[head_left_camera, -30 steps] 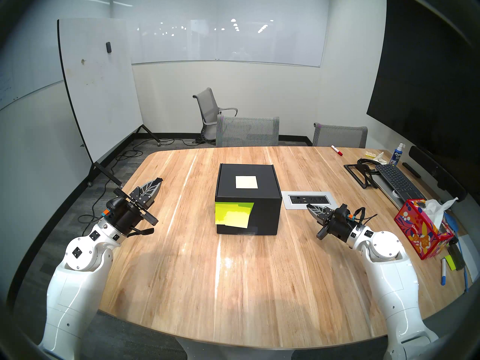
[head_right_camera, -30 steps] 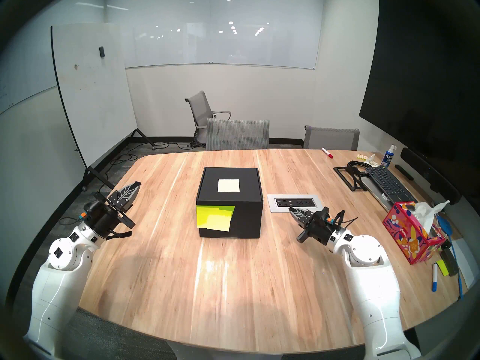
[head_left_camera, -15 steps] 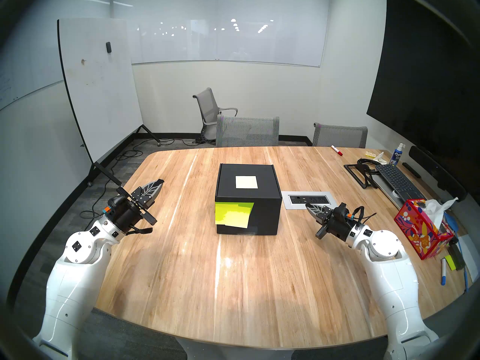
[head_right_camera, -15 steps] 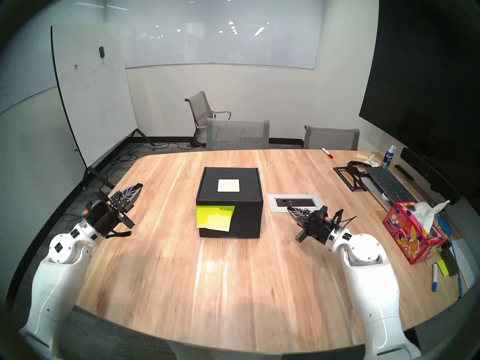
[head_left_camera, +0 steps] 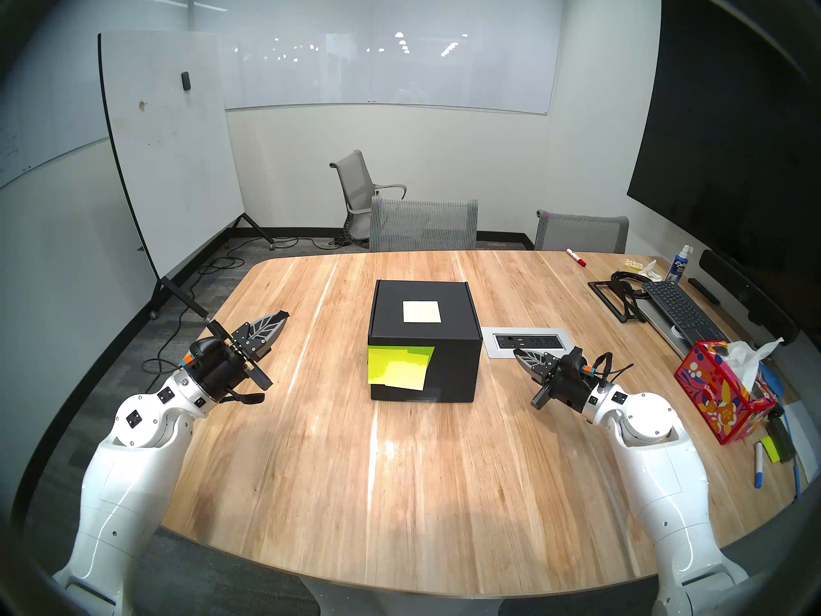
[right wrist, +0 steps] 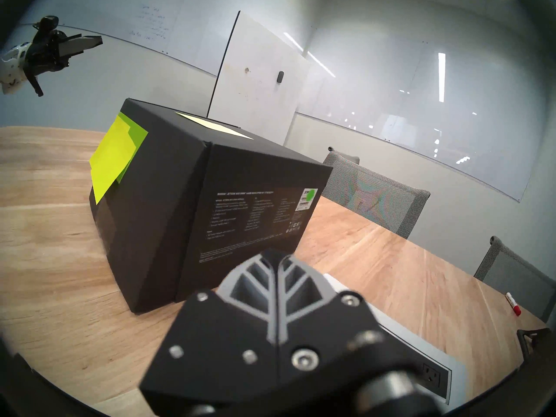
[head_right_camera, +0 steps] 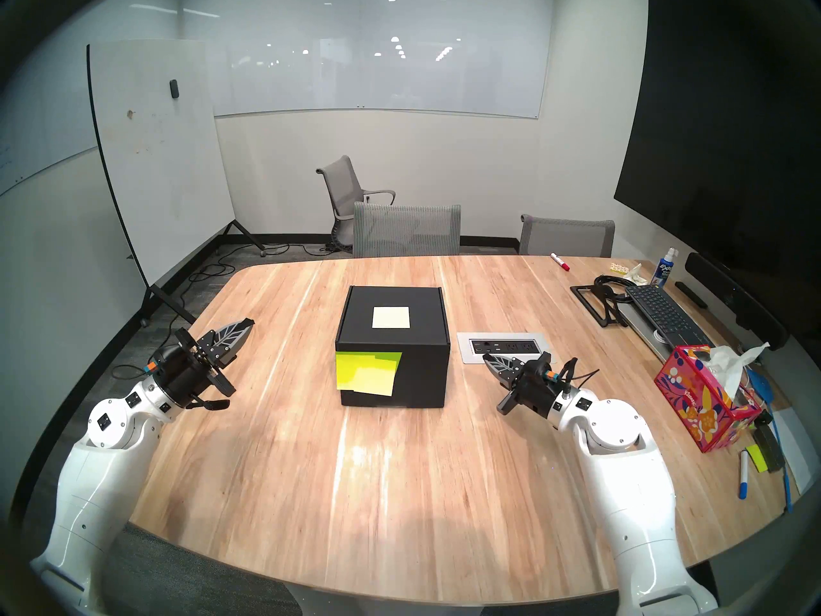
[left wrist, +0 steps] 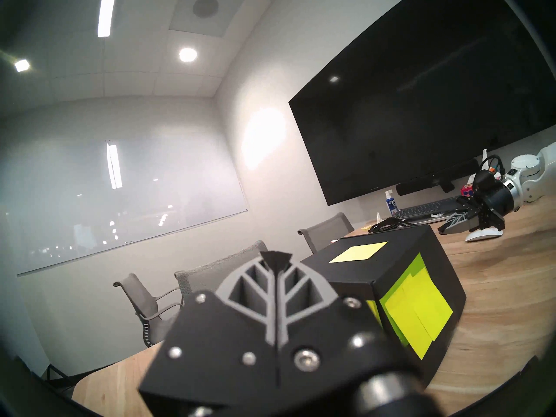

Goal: Open the box and place the mouse inside

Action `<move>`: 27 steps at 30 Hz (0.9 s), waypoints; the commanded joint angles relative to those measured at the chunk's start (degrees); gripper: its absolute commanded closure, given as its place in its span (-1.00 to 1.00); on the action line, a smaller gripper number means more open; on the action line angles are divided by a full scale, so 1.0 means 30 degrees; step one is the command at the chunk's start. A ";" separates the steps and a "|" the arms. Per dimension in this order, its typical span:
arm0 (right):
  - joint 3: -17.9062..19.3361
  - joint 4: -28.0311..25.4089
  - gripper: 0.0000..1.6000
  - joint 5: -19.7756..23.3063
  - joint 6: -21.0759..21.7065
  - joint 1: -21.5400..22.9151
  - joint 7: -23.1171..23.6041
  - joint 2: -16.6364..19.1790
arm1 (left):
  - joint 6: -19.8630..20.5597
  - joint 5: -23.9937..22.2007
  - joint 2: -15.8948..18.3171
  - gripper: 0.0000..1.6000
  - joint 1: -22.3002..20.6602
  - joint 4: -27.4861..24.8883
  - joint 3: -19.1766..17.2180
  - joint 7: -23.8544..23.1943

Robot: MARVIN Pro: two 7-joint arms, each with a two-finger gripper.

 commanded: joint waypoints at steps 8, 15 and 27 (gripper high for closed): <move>0.0594 -0.0024 1.00 0.0077 -0.1265 -0.0070 0.0030 0.0310 | -0.0017 0.0275 -0.0338 1.00 -0.0188 -0.0394 0.0450 0.0160; 0.0801 0.0034 1.00 0.0068 -0.1899 -0.0305 0.0215 0.0586 | 0.0288 0.0341 -0.0013 1.00 -0.0423 -0.0277 0.0715 -0.0224; 0.0936 0.0029 1.00 0.0047 -0.2169 -0.0378 0.0519 0.0559 | 0.0976 0.0015 -0.0832 1.00 -0.0836 0.0206 0.0448 0.0828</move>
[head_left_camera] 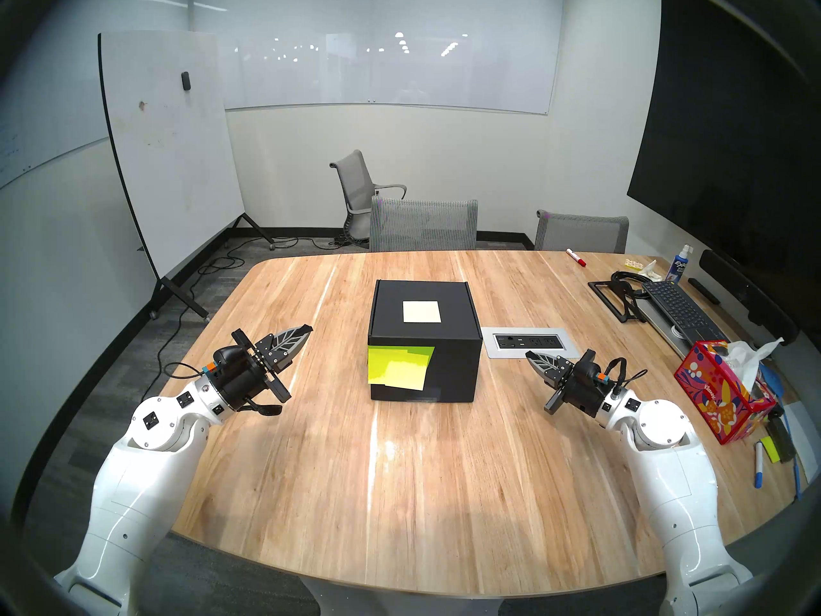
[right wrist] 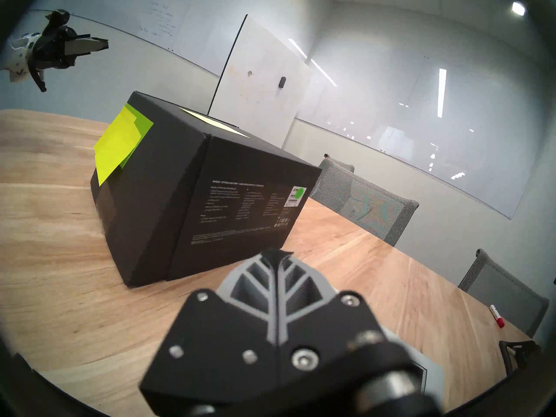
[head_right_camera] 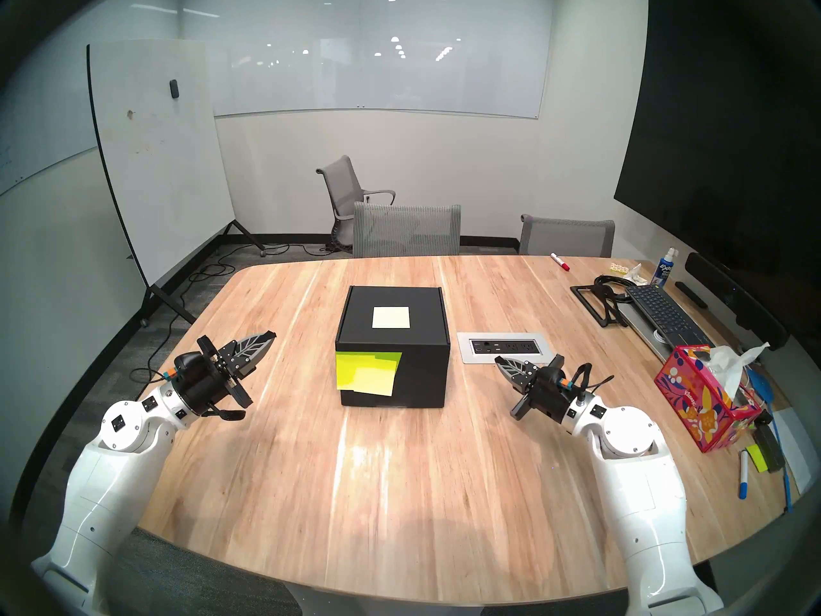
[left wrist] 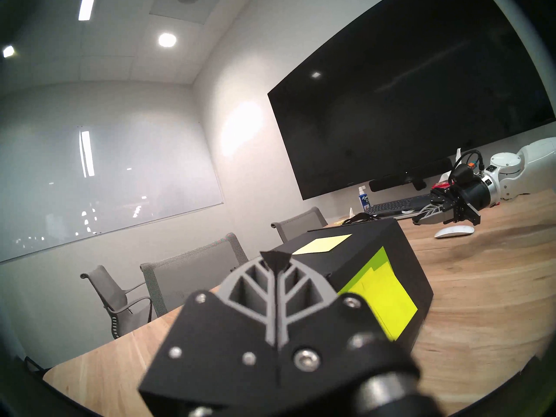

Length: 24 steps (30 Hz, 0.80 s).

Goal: Open the box and place the mouse inside

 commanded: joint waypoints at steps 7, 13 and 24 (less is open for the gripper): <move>0.0081 -0.0310 1.00 0.0009 -0.0182 0.0150 0.0044 -0.0109 | 0.0353 0.0185 -0.1213 1.00 -0.1870 0.1249 -0.0496 0.2590; 0.0082 -0.0437 1.00 0.0016 -0.0163 0.0112 0.0031 -0.0197 | 0.0285 0.0564 -0.1199 1.00 -0.2127 0.1484 -0.0360 0.2831; 0.0219 -0.0587 1.00 0.0009 -0.0061 0.0074 0.0026 -0.0262 | -0.0340 0.1507 -0.1282 1.00 -0.1669 0.1149 -0.0504 0.3137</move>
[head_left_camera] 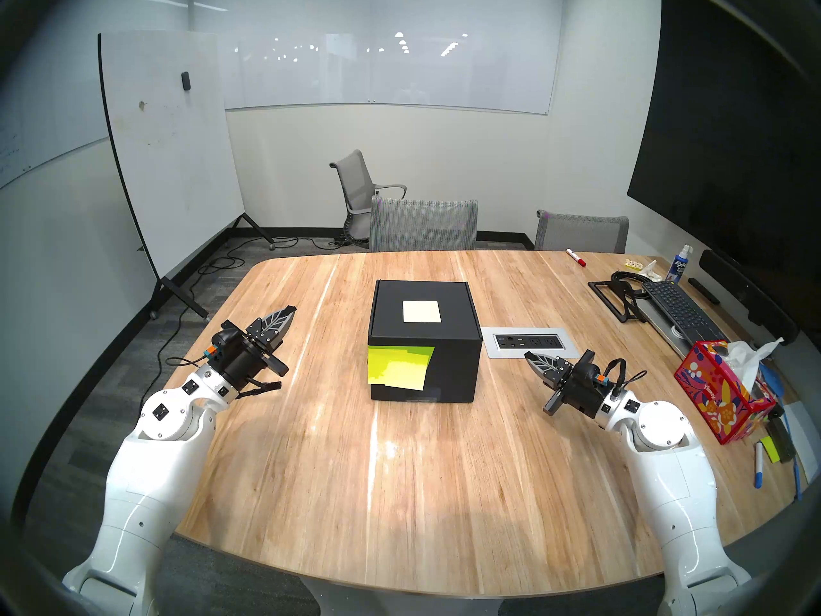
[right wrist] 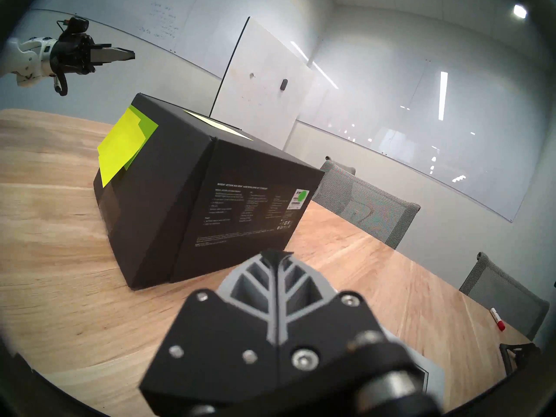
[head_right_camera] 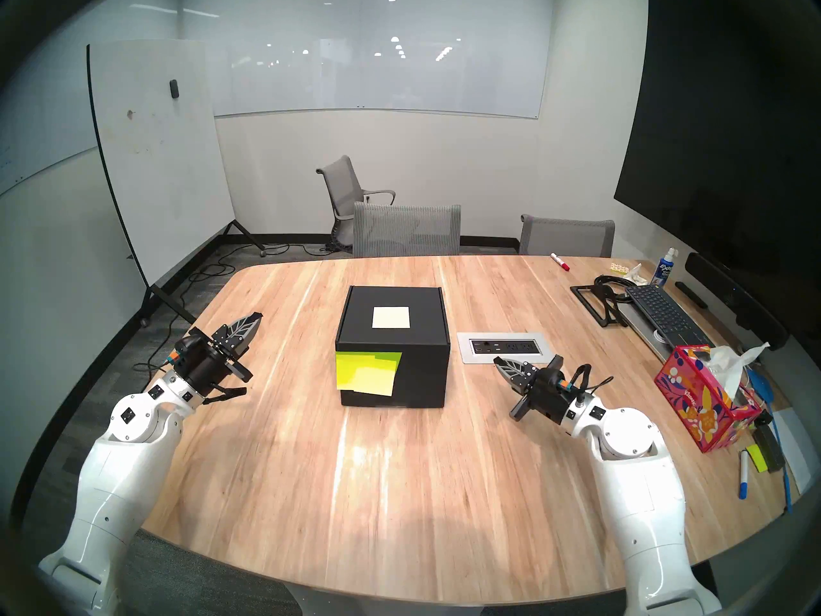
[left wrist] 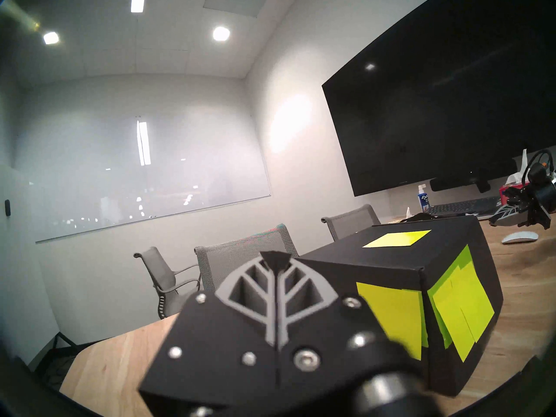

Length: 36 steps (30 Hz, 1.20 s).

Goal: Open the box and place the mouse inside

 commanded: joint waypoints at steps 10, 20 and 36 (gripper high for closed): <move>0.0145 -0.0613 1.00 0.0060 0.0074 0.0045 -0.0016 -0.0115 | -0.0784 0.0712 -0.0081 1.00 0.0002 -0.0694 -0.0125 0.0101; 0.0176 -0.0704 1.00 -0.0017 0.0156 -0.0003 0.0006 -0.0201 | -0.0816 0.1069 -0.0195 0.89 0.0155 -0.0846 -0.0213 0.0216; 0.0318 -0.0671 1.00 -0.0034 0.0105 -0.0122 0.0028 -0.0331 | -0.1102 0.1670 -0.0419 -1.00 -0.1202 0.0388 -0.0539 0.0999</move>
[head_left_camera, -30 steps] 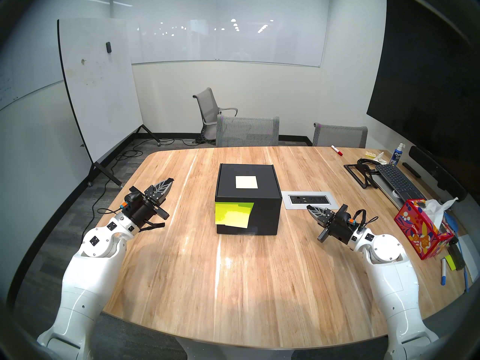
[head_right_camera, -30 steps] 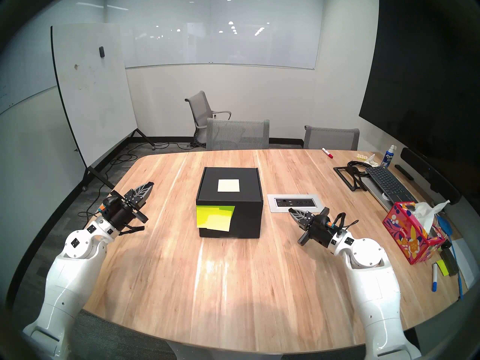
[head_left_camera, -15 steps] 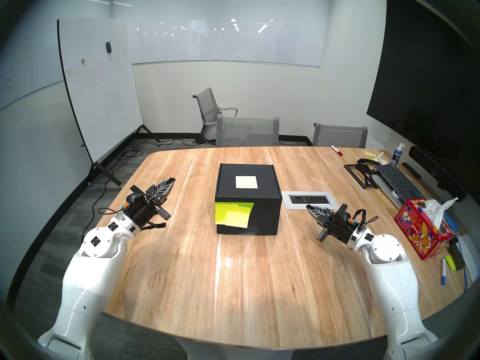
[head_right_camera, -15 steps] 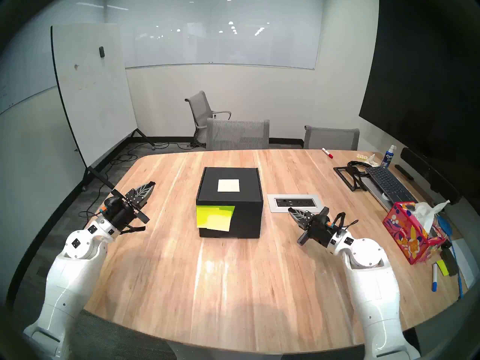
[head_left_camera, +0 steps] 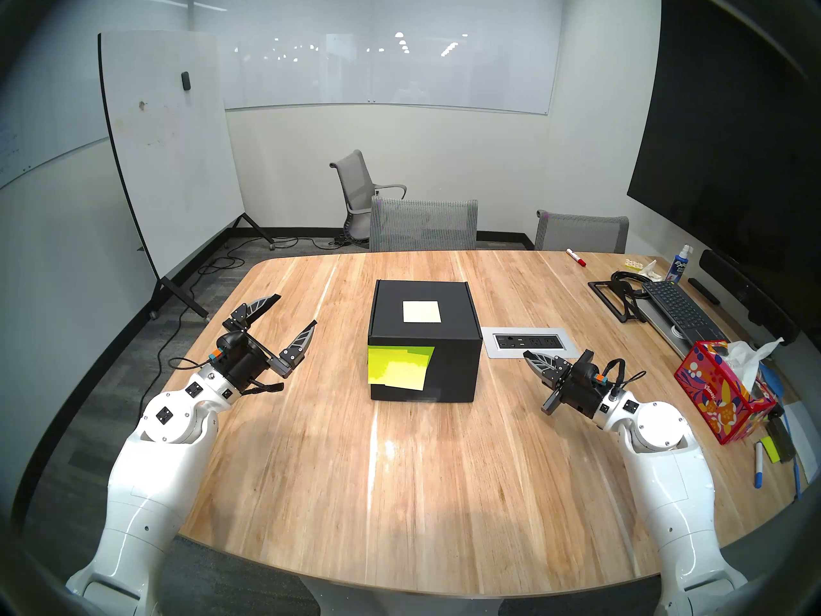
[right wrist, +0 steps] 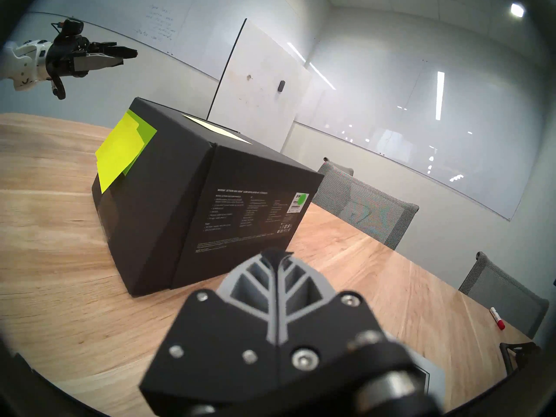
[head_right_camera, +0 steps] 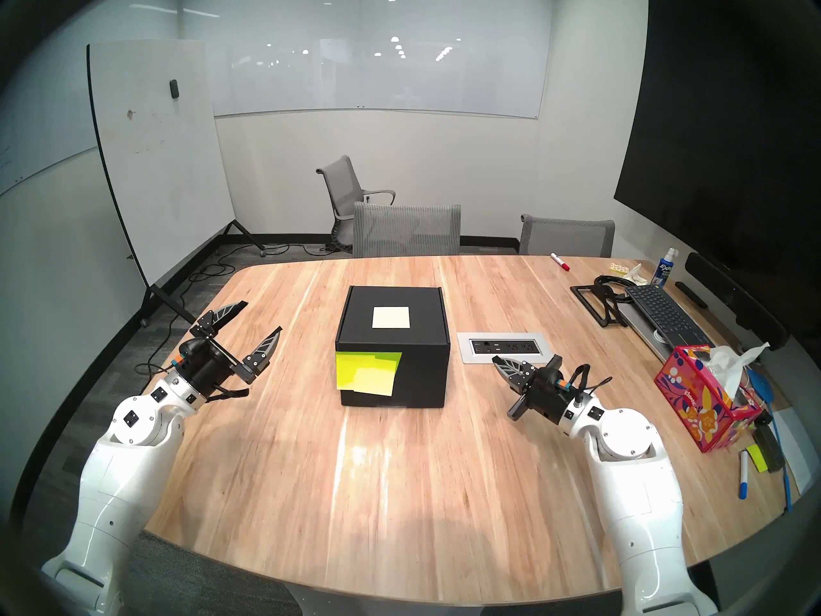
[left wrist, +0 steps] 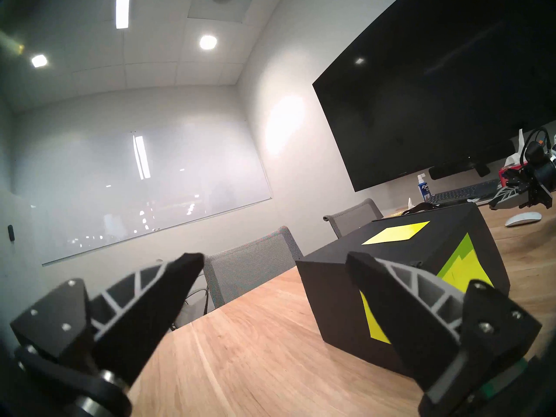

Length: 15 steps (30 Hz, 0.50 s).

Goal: Open the box and place the mouse inside

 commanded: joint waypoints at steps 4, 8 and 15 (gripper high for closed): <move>0.0198 -0.0277 1.00 0.0176 -0.0168 -0.0001 0.0044 0.0030 | -0.0585 -0.0413 -0.0304 -1.00 -0.1045 -0.0737 -0.1044 0.0945; 0.0264 -0.0146 1.00 0.0187 -0.0209 0.0010 0.0074 0.0019 | -0.1456 -0.0728 -0.0390 -1.00 -0.0137 -0.2257 -0.1655 0.0929; 0.0213 -0.0032 1.00 0.0277 -0.0324 0.0035 0.0180 -0.0129 | -0.2117 -0.0481 -0.0885 -1.00 0.1348 -0.3727 -0.2369 0.1522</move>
